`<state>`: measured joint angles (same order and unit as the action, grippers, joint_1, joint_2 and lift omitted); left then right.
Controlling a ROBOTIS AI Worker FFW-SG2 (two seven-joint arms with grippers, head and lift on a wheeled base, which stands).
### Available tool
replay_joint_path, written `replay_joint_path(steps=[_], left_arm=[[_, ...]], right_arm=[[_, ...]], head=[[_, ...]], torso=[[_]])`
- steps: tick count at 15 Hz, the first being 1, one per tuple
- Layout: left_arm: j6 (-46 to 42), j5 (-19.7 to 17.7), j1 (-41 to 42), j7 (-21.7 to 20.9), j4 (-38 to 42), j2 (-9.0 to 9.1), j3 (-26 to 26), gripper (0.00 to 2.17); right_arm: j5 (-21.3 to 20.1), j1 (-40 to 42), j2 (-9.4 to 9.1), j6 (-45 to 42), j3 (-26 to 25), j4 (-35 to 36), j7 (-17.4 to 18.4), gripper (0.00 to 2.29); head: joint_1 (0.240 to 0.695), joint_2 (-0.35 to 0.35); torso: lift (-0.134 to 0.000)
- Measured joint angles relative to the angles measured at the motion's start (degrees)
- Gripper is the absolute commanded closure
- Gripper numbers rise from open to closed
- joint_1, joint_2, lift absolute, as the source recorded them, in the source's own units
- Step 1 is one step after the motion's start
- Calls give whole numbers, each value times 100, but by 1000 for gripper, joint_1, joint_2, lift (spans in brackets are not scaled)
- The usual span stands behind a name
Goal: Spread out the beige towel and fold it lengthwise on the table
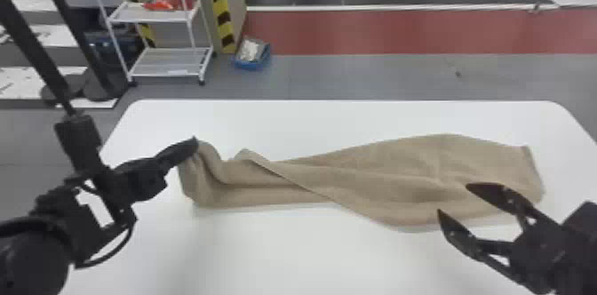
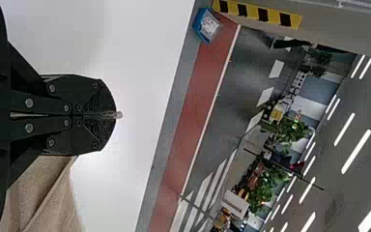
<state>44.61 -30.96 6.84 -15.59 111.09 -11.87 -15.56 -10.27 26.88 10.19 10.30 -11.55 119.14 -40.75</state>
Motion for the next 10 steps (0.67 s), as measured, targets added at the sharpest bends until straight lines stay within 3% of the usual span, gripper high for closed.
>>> replay_joint_path(steps=[4, 10], left_arm=[[0, -6, 12, -12, 8, 0, -2, 1359], [0, 9, 43, -13, 9, 1, 0, 1359]], right_arm=[[-154, -258, 16, 1113, 172, 14, -603, 410], [-221, -532, -8, 1391, 286, -120, -524, 478]], head=[[695, 75], [695, 76]], torso=[[-124], [-124]])
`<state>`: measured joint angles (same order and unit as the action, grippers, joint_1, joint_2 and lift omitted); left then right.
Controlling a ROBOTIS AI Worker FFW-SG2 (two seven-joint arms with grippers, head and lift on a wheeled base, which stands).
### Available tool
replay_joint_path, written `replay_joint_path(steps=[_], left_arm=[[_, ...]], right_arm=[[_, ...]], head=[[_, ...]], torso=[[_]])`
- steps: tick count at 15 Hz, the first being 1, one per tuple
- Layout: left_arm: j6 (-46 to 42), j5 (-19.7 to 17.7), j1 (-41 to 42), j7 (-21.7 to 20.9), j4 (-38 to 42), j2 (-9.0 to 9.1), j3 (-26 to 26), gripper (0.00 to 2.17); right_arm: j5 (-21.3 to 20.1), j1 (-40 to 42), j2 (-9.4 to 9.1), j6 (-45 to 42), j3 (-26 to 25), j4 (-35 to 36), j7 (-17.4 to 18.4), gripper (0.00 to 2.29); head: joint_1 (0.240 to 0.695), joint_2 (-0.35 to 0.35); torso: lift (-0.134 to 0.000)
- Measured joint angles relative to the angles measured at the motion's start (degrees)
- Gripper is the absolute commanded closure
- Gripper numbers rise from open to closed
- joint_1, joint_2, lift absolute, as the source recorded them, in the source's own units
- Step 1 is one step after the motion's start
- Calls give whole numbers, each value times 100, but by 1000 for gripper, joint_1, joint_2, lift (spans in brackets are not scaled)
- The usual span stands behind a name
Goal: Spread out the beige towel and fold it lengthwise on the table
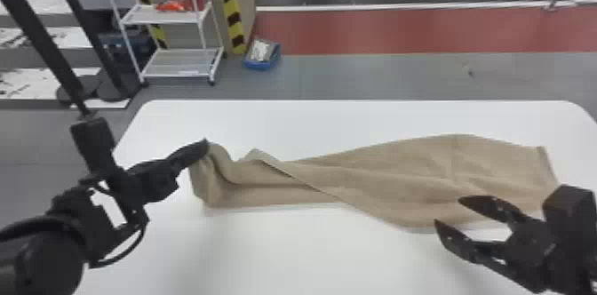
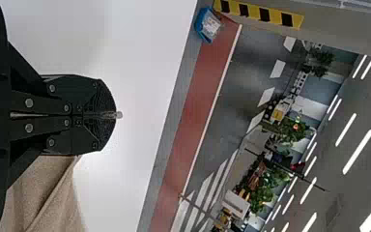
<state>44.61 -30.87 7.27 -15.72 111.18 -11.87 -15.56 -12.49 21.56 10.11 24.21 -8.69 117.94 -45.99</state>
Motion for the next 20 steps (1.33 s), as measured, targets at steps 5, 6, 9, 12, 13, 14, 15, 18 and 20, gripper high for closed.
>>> replay_joint_path(steps=[5, 6, 9, 12, 13, 14, 15, 18, 20], left_arm=[[0, 63, -31, -1, -8, -8, 28, 1359], [0, 64, -37, -1, -9, -8, 39, 1359], [0, 75, -39, -1, -7, -14, 50, 1359], [0, 77, -12, -1, 18, -36, 35, 1359], [0, 78, -8, 0, 20, -43, 30, 1359], [0, 79, -7, 7, 21, -47, 28, 1359], [0, 80, -7, 15, 21, -50, 29, 1359], [0, 81, -17, 17, 19, -52, 43, 1359], [0, 81, -22, 15, 11, -56, 44, 1359]], right_arm=[[-226, -158, -1, 169, 123, -186, 2, 478], [-257, -191, -1, 203, 131, -224, 3, 478], [-359, -323, -1, 394, 195, -372, 11, 478], [-396, -471, -1, 619, 233, -557, 11, 667], [-397, -507, -1, 667, 236, -614, 5, 863], [-385, -521, -1, 712, 236, -640, -12, 1227], [-351, -524, -1, 757, 228, -647, -24, 1467], [-259, -512, -1, 791, 173, -621, -6, 1541], [-227, -497, -2, 777, 152, -590, -4, 1541]], head=[[695, 76], [695, 74], [695, 68], [695, 66], [695, 66], [695, 66], [695, 67], [695, 62], [695, 61]], torso=[[-124], [-124], [-124], [-124], [-124], [-124], [-124], [-124], [-124]])
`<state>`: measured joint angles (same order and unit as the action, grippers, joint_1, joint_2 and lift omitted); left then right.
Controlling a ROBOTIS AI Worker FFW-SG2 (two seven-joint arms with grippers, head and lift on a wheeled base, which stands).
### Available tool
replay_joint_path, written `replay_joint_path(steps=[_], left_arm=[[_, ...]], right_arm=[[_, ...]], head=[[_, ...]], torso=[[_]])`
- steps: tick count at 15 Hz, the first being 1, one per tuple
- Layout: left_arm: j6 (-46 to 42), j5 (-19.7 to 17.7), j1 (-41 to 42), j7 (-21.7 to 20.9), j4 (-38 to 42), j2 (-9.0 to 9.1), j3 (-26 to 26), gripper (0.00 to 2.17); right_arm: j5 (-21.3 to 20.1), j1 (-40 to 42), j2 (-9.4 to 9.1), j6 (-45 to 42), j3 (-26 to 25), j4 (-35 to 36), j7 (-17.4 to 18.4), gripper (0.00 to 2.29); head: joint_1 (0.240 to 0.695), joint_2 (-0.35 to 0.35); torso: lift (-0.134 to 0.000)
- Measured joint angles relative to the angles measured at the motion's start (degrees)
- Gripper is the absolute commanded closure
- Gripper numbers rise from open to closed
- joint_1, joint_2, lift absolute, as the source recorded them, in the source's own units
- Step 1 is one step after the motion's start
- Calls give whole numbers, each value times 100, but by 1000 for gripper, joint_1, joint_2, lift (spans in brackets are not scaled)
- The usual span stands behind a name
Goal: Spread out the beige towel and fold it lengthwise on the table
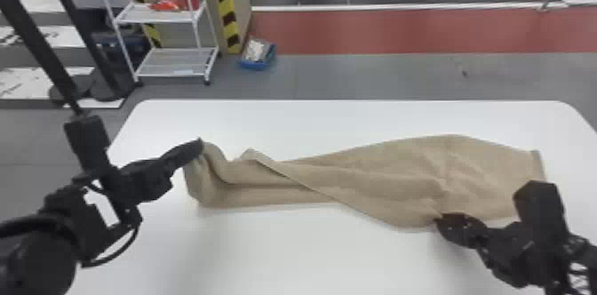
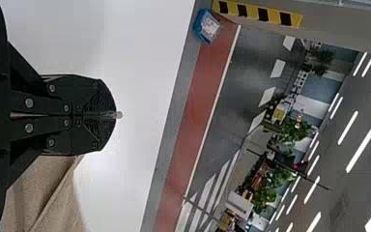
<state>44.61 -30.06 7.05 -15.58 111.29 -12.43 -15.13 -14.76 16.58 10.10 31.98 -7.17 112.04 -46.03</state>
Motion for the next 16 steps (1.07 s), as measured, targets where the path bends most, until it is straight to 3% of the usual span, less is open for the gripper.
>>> replay_joint_path(steps=[4, 7, 12, 14, 16], left_arm=[[0, 0, -7, -5, -2, -5, -20, 1359], [0, 0, -18, -7, -2, 25, -22, 1359], [-11, -2, -27, -36, 9, 39, -13, 1359], [-17, -14, -15, -52, 44, 27, -28, 1359], [-18, -23, -2, -69, 66, 8, -28, 1359]], right_arm=[[349, 174, -6, -26, -153, 510, -12, 1541], [1071, 314, -14, 291, -473, 1247, -80, 1541], [2419, 614, -149, 1644, -1033, 2505, -100, 1541], [3270, 399, -161, 2028, -1476, 2248, -18, 1541], [3497, -152, -162, 2357, -1709, 1339, 150, 1541]], head=[[695, 70], [695, 73], [695, 92], [695, 74], [695, 42]], torso=[[-124], [-124], [-124], [-124], [-124]])
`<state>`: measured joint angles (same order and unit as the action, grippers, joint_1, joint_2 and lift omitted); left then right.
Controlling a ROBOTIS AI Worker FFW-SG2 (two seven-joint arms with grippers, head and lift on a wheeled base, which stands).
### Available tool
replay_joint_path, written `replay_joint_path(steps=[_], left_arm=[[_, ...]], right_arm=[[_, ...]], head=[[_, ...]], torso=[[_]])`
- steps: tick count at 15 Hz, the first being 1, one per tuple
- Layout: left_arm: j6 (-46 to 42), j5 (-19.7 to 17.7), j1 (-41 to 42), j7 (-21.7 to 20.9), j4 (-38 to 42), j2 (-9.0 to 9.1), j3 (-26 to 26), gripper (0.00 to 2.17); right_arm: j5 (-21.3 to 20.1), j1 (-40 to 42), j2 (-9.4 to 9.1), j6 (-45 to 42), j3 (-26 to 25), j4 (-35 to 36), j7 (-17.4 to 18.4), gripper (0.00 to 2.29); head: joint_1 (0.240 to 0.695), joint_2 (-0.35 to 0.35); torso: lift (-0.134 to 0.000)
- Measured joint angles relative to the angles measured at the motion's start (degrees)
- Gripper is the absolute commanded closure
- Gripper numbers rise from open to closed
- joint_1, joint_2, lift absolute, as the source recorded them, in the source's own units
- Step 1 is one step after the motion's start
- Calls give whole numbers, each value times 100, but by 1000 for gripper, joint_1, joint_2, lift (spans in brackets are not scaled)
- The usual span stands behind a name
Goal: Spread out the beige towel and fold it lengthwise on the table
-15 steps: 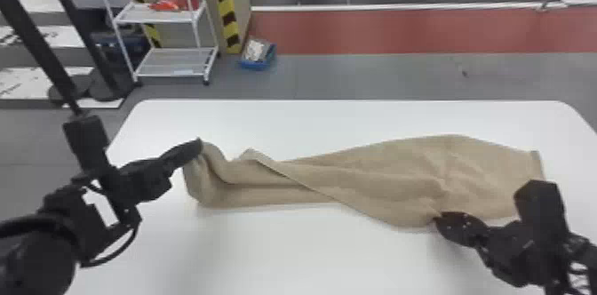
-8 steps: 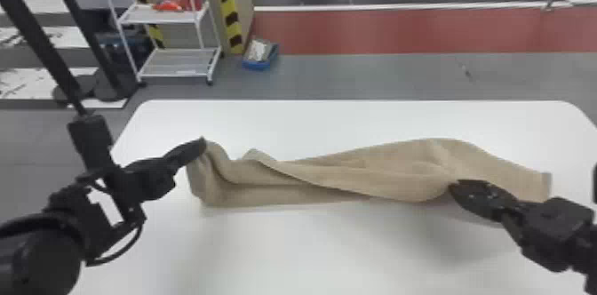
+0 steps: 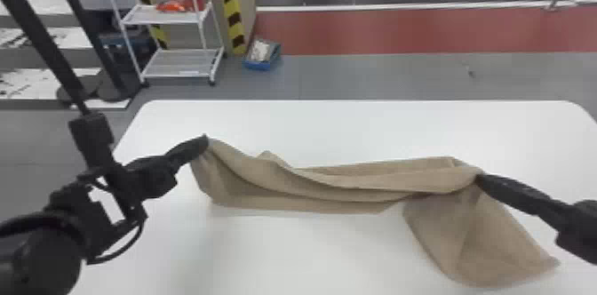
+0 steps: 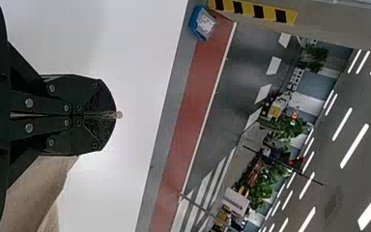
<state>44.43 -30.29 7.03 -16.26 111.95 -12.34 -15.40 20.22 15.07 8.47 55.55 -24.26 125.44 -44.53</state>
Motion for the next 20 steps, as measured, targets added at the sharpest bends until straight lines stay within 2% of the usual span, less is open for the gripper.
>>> replay_joint_path(steps=[4, 6, 7, 8, 9, 11, 13, 20], left_arm=[[0, 0, 40, 0, 51, 1, 19, 1359], [0, 7, 85, 0, 86, 16, 17, 1359], [0, 10, 105, 0, 106, 19, 14, 1359], [0, 12, 120, -2, 119, 21, 13, 1359], [0, 13, 128, -1, 129, 24, 10, 1359], [0, 14, 136, 0, 144, 34, 14, 1359], [0, 14, 152, 0, 152, 38, 33, 1359], [0, 16, 256, 9, 204, 22, 46, 1359]], right_arm=[[36, -1052, 100, 83, -165, -1933, 232, 1541], [-8, -1301, 172, 2, -191, -2569, 546, 1480], [-63, -1332, 202, -128, -176, -2757, 698, 1143], [-174, -1343, 225, -353, -134, -2921, 858, 431], [-344, -1345, 235, -592, -86, -3033, 980, 39], [-658, -1308, 244, -847, -44, -3104, 1071, 29], [-742, -1128, 291, -987, -96, -2986, 1064, 33], [-375, -268, 333, -1024, -778, -1560, 979, 53]], head=[[695, -21], [695, -42], [695, -54], [695, -63], [695, -83], [695, -98], [695, -111], [695, -165]], torso=[[-124], [-124], [-124], [-124], [-124], [-124], [-124], [-124]])
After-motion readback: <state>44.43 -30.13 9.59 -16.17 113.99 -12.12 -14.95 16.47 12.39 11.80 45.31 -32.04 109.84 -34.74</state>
